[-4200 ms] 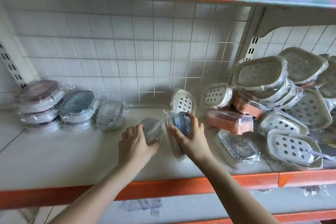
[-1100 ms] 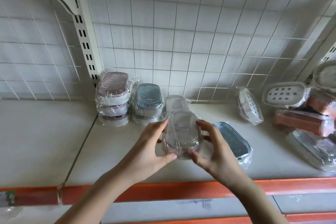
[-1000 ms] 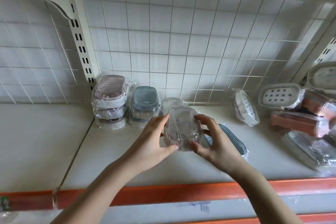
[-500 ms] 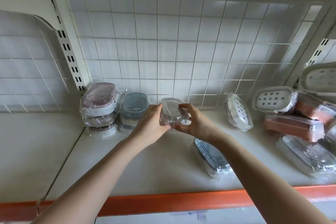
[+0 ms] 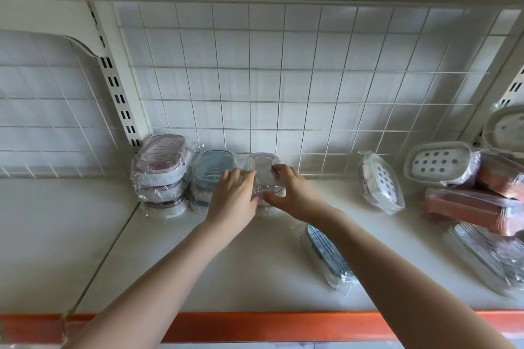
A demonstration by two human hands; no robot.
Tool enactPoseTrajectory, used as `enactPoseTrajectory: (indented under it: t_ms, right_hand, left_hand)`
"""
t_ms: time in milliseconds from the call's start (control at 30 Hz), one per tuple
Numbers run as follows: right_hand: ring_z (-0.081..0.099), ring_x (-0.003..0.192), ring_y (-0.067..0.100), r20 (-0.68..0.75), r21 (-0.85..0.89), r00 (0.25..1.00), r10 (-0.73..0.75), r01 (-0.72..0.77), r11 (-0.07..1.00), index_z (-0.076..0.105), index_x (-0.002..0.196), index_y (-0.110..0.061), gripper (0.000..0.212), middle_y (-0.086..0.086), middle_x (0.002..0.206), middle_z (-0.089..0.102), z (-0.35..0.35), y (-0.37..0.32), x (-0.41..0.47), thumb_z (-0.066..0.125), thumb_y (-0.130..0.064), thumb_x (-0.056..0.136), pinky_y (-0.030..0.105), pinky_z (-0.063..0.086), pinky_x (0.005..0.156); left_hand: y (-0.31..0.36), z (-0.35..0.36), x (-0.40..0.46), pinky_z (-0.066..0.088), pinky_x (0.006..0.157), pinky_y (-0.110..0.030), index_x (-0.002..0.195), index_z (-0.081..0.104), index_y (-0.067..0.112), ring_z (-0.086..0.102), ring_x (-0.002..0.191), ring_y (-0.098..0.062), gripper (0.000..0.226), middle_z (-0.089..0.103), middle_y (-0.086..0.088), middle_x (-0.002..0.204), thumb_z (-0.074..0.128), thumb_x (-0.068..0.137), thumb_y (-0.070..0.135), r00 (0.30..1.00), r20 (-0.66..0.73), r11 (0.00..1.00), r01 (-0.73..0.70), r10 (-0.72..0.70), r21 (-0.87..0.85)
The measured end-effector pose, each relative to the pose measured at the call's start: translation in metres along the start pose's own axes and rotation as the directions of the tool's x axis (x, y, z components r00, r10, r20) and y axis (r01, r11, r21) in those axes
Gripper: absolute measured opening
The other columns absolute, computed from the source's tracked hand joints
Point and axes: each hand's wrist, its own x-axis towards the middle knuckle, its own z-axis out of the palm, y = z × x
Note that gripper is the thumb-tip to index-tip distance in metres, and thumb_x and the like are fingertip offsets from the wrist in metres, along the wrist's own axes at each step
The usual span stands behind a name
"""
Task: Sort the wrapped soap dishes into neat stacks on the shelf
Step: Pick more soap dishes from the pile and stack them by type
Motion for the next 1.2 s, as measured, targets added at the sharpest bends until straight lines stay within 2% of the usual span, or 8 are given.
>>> enactPoseTrajectory:
  t_ms: [267, 433, 633, 800, 867, 967, 1067, 1200]
  right_hand:
    - [0.04, 0.126, 0.031, -0.063, -0.143, 0.997, 0.038, -0.046, 0.989, 0.036, 0.139, -0.012, 0.067, 0.009, 0.138, 0.043, 0.001, -0.007, -0.01, 0.064, -0.041, 0.085, 0.039, 0.037, 0.103]
    - [0.049, 0.121, 0.028, -0.205, -0.105, 0.978, 0.044, -0.066, 0.992, 0.053, 0.128, -0.012, 0.039, 0.008, 0.128, 0.053, -0.026, -0.003, -0.044, 0.056, -0.029, 0.093, 0.034, 0.038, 0.1]
    - [0.054, 0.111, 0.025, -0.319, 0.002, 0.926, 0.201, -0.212, 0.977, 0.061, 0.117, -0.014, 0.028, 0.004, 0.119, 0.056, -0.036, 0.022, -0.104, 0.06, -0.016, 0.089, 0.025, 0.039, 0.091]
    - [0.052, 0.111, 0.03, -0.311, -0.055, 0.917, 0.25, -0.28, 0.958, 0.055, 0.122, -0.014, 0.046, 0.006, 0.122, 0.052, -0.019, 0.034, -0.134, 0.065, -0.037, 0.083, 0.043, 0.047, 0.092]
    - [0.053, 0.112, 0.03, -0.335, -0.07, 0.908, 0.25, -0.289, 0.955, 0.053, 0.123, -0.013, 0.063, 0.007, 0.123, 0.052, -0.015, 0.034, -0.141, 0.059, -0.055, 0.076, 0.043, 0.049, 0.09]
    - [0.049, 0.117, 0.027, -0.317, -0.087, 0.908, 0.275, -0.317, 0.945, 0.047, 0.131, -0.018, 0.083, 0.004, 0.13, 0.048, -0.014, 0.034, -0.152, 0.046, -0.072, 0.068, 0.04, 0.048, 0.092]
    - [0.044, 0.123, 0.022, -0.241, -0.028, 0.916, 0.322, -0.338, 0.941, 0.037, 0.139, -0.024, 0.097, -0.002, 0.136, 0.041, -0.017, 0.036, -0.158, 0.044, -0.077, 0.058, 0.036, 0.041, 0.099]
    - [0.038, 0.128, 0.018, -0.167, 0.034, 0.931, 0.326, -0.325, 0.945, 0.028, 0.143, -0.029, 0.102, -0.003, 0.136, 0.037, -0.02, 0.041, -0.161, 0.063, -0.069, 0.057, 0.03, 0.034, 0.104]
  left_hand:
    - [0.014, 0.0, -0.008, 0.05, 0.076, -0.044, 0.114, 0.057, 0.003, 0.056, 0.096, -0.038, 0.048, 0.057, -0.017, 0.104, 0.072, 0.069, 0.01, 1.0, -0.022, 0.995, -0.007, 0.009, 0.1]
    - [0.037, -0.01, -0.025, 0.051, 0.068, -0.039, 0.103, 0.062, 0.009, 0.062, 0.085, -0.034, 0.032, 0.063, -0.009, 0.096, 0.068, 0.072, 0.014, 0.995, -0.068, 0.997, -0.075, 0.075, 0.004]
    - [0.07, 0.001, -0.057, 0.048, 0.085, -0.032, 0.125, 0.054, 0.022, 0.056, 0.11, -0.016, 0.033, 0.057, 0.007, 0.124, 0.048, 0.093, 0.03, 0.997, 0.061, 0.97, -0.036, 0.052, -0.242]
    - [0.079, 0.028, -0.071, 0.047, 0.082, -0.034, 0.128, 0.05, 0.02, 0.058, 0.106, -0.022, 0.049, 0.055, 0.003, 0.122, 0.037, 0.091, 0.05, 0.984, 0.178, 0.958, 0.026, 0.027, -0.286]
    - [0.079, 0.036, -0.075, 0.048, 0.076, -0.035, 0.122, 0.055, 0.018, 0.062, 0.098, -0.022, 0.064, 0.056, 0.002, 0.116, 0.026, 0.081, 0.057, 0.989, 0.148, 0.944, 0.021, 0.03, -0.329]
    - [0.076, 0.046, -0.081, 0.052, 0.07, -0.033, 0.116, 0.059, 0.017, 0.064, 0.09, -0.022, 0.056, 0.058, 0.003, 0.111, 0.035, 0.08, 0.053, 0.997, 0.068, 0.929, -0.012, 0.04, -0.371]
    - [0.074, 0.051, -0.087, 0.054, 0.074, -0.03, 0.114, 0.058, 0.015, 0.065, 0.091, -0.021, 0.048, 0.06, 0.002, 0.113, 0.046, 0.08, 0.045, 0.997, 0.0, 0.917, -0.069, 0.075, -0.393]
    - [0.074, 0.052, -0.091, 0.052, 0.08, -0.029, 0.117, 0.058, 0.012, 0.057, 0.102, -0.014, 0.057, 0.061, -0.001, 0.117, 0.047, 0.075, 0.048, 0.992, -0.008, 0.932, -0.121, 0.126, -0.343]
